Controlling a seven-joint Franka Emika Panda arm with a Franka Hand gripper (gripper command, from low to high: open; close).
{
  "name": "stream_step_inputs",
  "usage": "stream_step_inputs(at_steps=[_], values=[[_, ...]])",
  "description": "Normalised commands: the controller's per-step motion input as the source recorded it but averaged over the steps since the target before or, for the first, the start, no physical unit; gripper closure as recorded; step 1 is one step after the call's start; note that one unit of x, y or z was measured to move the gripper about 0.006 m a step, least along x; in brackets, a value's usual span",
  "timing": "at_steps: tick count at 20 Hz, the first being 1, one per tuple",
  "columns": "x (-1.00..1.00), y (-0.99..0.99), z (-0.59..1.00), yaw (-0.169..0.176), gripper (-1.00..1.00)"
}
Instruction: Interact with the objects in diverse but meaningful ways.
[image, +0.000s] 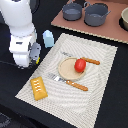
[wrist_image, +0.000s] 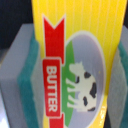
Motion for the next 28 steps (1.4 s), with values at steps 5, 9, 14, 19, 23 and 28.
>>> stream_step_inputs(at_steps=[5, 9, 14, 19, 23, 28], values=[[0.96, 0.48, 1.0, 0.012, 1.0], [1.0, 0.45, 0.95, 0.007, 1.0], [1.0, 0.41, 0.56, 0.0, 1.0], [1.0, 0.46, 0.32, 0.0, 1.0], [0.97, 0.56, 0.25, 0.0, 1.0], [0.95, 0.61, 0.23, 0.0, 1.0]])
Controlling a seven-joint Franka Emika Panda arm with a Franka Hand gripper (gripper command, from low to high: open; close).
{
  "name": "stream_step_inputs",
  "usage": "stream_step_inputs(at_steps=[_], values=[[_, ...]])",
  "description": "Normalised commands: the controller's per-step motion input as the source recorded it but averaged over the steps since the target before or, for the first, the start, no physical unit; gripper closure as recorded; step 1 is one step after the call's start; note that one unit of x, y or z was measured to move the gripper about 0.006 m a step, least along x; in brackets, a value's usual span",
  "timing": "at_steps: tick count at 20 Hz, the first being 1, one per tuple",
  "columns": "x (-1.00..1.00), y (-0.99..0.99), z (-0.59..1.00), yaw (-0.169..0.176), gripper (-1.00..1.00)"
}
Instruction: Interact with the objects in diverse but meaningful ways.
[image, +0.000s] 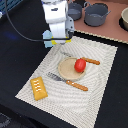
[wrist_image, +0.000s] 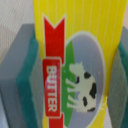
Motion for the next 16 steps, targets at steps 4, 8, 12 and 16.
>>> stream_step_inputs(at_steps=[4, 8, 12, 16], values=[[0.95, 0.61, 0.21, 0.0, 1.0], [0.87, 0.56, 0.1, 0.0, 1.0], [0.4, 0.3, -0.1, 0.0, 1.0], [0.07, 0.11, -0.29, 0.031, 1.0]])
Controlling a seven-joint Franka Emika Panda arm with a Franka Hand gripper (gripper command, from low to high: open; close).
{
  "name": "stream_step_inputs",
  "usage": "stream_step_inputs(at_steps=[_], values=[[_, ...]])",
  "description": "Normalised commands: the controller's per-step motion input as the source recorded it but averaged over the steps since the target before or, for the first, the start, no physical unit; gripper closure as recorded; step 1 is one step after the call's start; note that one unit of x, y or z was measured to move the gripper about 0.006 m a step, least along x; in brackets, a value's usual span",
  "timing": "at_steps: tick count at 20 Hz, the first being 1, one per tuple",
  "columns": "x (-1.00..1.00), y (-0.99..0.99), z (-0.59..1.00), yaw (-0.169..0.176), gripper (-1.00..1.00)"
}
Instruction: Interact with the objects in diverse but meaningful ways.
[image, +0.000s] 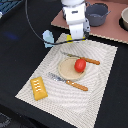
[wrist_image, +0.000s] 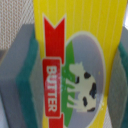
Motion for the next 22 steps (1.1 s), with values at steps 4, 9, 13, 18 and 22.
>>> stream_step_inputs(at_steps=[4, 9, 13, 18, 22], values=[[0.18, 0.17, -0.3, 0.04, 1.0], [0.48, 0.33, -0.17, 0.004, 1.0], [0.32, 0.32, 0.36, 0.0, -1.0], [0.02, 0.25, 1.0, 0.0, -1.0], [-0.11, 0.19, 0.96, 0.0, -1.0]])
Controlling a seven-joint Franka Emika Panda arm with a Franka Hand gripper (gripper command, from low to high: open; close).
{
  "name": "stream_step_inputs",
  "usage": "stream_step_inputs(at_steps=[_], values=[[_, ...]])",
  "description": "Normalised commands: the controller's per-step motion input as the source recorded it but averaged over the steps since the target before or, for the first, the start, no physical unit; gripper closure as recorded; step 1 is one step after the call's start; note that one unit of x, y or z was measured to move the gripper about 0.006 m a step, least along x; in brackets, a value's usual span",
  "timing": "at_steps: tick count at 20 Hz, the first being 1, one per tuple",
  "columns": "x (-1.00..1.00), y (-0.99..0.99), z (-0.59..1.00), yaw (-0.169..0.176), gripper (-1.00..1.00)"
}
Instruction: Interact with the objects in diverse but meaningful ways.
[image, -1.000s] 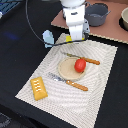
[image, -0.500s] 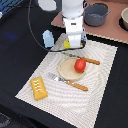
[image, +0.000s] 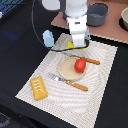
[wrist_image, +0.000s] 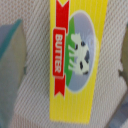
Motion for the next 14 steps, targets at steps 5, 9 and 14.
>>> stream_step_inputs(at_steps=[5, 9, 14], values=[[-0.56, 0.05, 0.54, 0.015, -1.0], [-0.92, -0.06, 0.1, 0.0, -1.0], [-1.0, -0.11, 0.0, 0.0, -1.0]])
